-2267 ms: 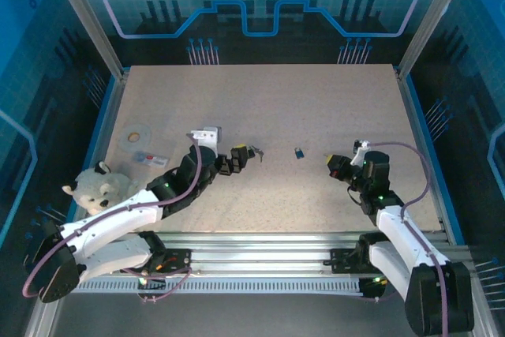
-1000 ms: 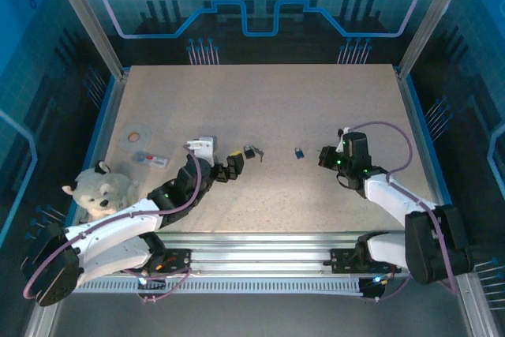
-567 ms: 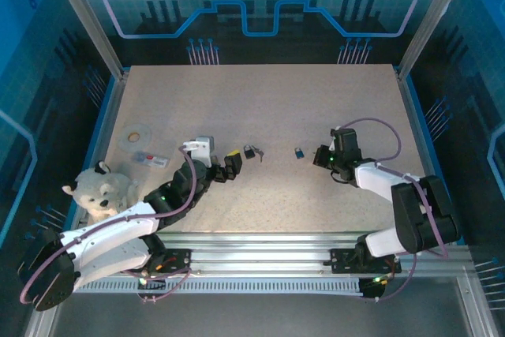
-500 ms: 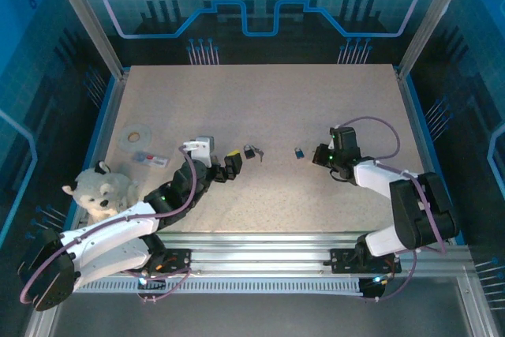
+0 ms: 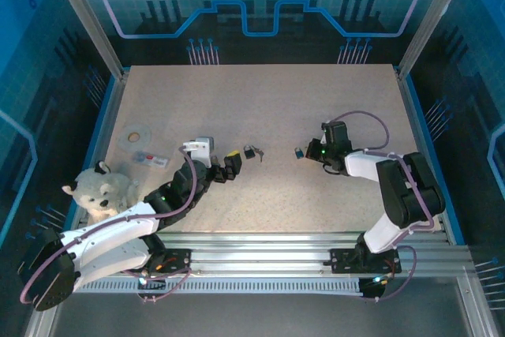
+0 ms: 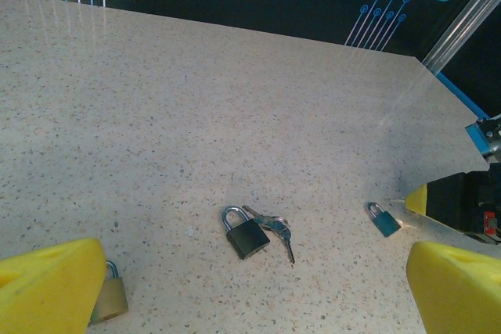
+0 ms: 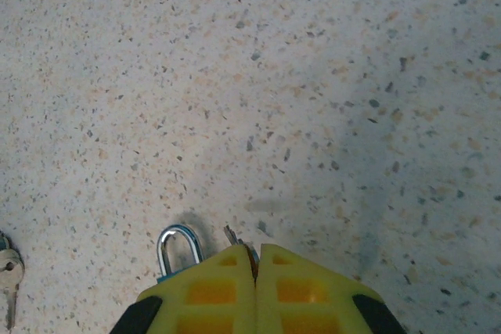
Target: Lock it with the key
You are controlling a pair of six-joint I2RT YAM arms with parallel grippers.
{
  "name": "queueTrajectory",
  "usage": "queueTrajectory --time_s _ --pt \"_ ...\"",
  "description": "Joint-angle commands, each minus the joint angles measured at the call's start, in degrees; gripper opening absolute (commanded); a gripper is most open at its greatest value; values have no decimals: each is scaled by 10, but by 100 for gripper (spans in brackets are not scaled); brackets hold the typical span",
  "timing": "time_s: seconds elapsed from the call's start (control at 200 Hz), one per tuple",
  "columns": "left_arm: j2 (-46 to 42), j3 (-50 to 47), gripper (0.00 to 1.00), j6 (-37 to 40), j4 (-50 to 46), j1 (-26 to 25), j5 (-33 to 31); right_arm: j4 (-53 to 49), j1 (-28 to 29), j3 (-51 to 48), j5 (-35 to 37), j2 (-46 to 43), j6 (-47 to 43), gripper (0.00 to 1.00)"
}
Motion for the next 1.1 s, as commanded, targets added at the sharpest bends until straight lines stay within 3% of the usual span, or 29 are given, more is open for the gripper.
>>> queueTrajectory --time_s 0.0,0.625,1.096 --pt "0 -6 99 13 17 3 -13 12 12 20 -3 16 1 0" --pt "1 -6 99 15 17 4 -15 6 18 24 0 25 0 0" --pt "2 -7 99 16 18 4 -16 -3 23 22 -1 9 0 10"
